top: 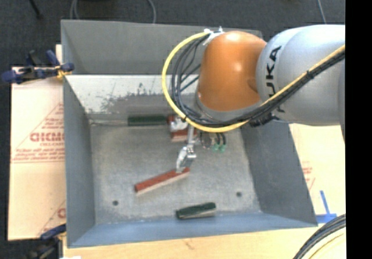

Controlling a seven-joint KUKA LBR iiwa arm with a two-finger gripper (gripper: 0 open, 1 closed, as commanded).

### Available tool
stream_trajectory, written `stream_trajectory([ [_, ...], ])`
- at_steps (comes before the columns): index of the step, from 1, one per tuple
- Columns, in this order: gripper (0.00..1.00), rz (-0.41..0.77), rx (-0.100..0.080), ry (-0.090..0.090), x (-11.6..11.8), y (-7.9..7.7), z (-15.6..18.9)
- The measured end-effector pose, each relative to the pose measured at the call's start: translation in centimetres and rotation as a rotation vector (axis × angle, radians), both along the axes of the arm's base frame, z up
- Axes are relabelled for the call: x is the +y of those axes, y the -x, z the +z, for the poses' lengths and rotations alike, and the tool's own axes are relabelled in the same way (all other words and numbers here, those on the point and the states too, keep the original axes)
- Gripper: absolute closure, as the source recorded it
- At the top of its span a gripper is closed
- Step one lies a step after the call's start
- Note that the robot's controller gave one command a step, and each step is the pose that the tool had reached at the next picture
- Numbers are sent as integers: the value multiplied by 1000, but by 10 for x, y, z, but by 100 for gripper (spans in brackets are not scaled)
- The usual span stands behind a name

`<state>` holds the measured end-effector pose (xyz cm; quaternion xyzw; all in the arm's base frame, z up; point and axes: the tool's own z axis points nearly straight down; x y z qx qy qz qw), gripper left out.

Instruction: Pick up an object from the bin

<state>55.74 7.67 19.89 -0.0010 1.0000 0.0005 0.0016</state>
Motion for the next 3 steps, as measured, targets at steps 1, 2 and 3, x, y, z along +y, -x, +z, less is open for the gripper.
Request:
stream_trajectory([
  [1, 0, -1, 0, 0, 0, 0, 0],
  [2, 0, 46, -9, 1, 9, 2, -36],
  [3, 100, -66, 8, -3, 10, 7, -119],
])
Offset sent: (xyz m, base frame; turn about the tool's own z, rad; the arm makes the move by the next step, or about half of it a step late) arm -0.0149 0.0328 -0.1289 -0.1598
